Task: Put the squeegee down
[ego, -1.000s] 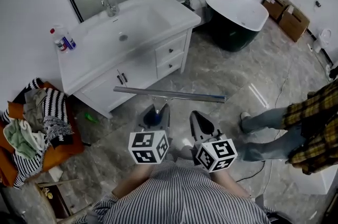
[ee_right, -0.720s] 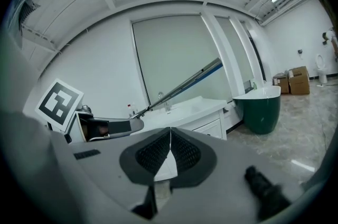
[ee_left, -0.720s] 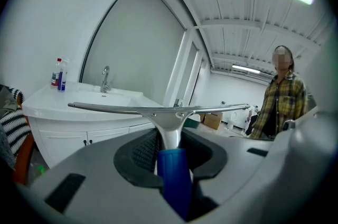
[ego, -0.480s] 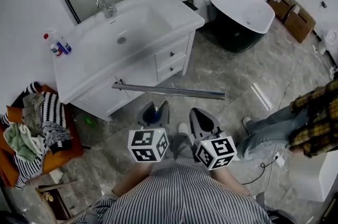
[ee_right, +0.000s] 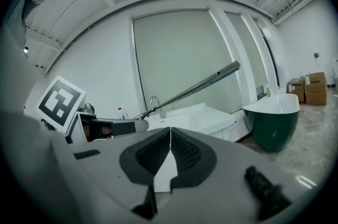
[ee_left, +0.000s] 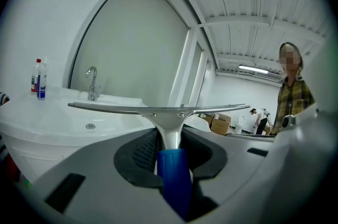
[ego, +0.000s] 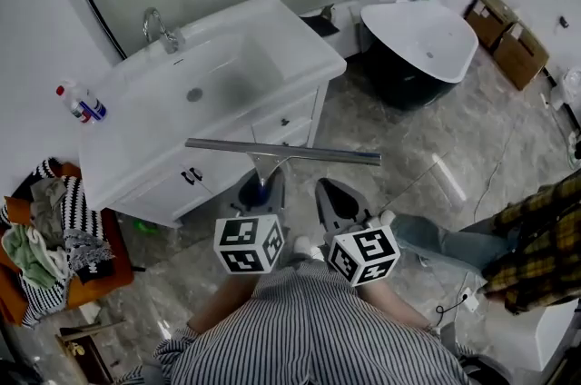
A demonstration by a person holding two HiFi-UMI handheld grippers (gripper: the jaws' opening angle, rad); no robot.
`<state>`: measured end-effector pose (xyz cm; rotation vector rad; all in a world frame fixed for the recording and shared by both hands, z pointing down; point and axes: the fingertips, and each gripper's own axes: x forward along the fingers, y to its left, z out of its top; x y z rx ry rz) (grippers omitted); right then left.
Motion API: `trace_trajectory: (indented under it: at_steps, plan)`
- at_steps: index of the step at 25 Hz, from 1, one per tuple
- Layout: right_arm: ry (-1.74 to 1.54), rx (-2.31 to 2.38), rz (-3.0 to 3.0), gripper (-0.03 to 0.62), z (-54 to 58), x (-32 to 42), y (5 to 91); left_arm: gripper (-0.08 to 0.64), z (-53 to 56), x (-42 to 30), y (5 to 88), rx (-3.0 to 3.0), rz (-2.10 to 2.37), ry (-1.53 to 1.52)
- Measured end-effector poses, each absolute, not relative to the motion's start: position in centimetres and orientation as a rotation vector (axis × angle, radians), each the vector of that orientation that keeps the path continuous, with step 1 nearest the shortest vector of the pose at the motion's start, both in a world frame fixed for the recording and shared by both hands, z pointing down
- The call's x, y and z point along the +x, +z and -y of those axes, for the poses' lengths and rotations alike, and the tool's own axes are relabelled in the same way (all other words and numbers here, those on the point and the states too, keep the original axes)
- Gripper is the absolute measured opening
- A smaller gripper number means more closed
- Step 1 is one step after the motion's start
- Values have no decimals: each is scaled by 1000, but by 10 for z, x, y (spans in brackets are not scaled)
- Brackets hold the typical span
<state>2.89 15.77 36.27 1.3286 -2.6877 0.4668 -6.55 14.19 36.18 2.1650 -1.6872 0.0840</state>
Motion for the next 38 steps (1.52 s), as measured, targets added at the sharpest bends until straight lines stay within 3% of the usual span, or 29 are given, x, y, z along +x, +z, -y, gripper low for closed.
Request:
trace_trajectory:
  at_steps: [23, 38]
  plan:
    - [530, 1311, 2678, 17, -2, 66, 382, 114, 7, -35, 377, 2106, 1719, 114]
    - [503, 1411, 2647, 17, 120, 24, 373, 114, 138, -77, 364, 2186, 1655, 109]
